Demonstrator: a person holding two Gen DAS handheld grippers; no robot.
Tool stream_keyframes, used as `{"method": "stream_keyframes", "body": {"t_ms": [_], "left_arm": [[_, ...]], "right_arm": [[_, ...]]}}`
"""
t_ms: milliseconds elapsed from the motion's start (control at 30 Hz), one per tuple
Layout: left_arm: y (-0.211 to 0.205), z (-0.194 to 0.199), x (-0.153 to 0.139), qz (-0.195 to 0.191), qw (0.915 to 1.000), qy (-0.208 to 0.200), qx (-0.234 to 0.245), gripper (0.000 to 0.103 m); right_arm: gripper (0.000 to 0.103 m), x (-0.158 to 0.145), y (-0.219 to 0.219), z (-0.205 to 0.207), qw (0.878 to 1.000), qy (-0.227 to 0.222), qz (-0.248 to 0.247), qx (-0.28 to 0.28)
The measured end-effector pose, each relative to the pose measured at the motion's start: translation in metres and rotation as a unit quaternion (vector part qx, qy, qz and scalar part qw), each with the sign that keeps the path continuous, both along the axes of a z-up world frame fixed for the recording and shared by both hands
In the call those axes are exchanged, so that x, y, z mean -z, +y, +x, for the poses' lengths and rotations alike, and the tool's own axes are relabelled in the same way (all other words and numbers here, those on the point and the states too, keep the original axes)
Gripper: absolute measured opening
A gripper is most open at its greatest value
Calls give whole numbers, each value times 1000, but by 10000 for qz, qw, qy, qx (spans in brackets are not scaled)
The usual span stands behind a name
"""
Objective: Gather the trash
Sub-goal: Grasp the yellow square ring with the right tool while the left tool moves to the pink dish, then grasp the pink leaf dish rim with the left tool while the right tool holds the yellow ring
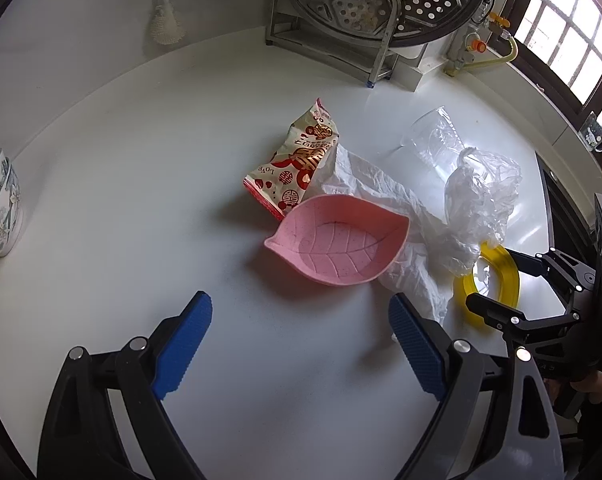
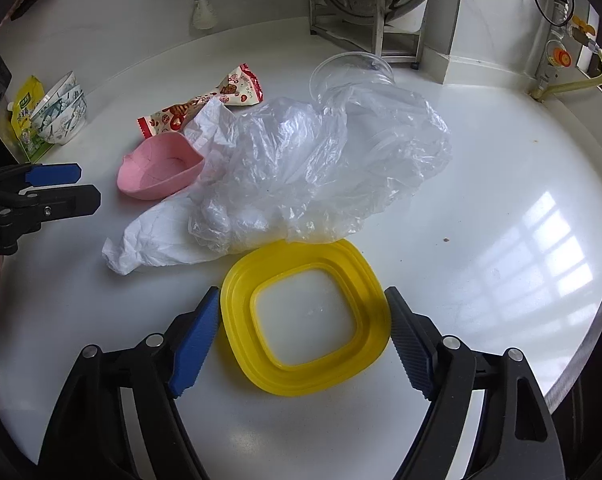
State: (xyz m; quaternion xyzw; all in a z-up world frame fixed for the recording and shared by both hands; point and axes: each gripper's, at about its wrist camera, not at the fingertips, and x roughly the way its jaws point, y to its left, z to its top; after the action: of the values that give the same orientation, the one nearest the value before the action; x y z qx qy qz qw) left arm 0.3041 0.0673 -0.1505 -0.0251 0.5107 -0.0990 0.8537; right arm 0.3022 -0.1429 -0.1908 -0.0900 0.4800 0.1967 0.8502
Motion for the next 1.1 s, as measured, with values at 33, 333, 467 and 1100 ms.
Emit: {"method": "stream_keyframes", "body": {"t_ms": [33, 333, 467, 1100], "left_arm": [[-1, 1, 0, -15, 10000, 2, -6, 88], [-11, 11, 6, -60, 10000, 12, -65, 88], [-16, 19, 5, -83, 9999, 1, -110, 88], [-47, 46, 26, 246, 9993, -21, -264, 94]], "right_arm": [[74, 0, 0, -1, 10000, -7, -15, 19], [73, -1, -25, -9, 9962, -4, 221, 839], [73, -1, -32, -15, 9942, -14, 276, 1041], [73, -7, -35, -23, 9912, -90, 514, 1215]]}}
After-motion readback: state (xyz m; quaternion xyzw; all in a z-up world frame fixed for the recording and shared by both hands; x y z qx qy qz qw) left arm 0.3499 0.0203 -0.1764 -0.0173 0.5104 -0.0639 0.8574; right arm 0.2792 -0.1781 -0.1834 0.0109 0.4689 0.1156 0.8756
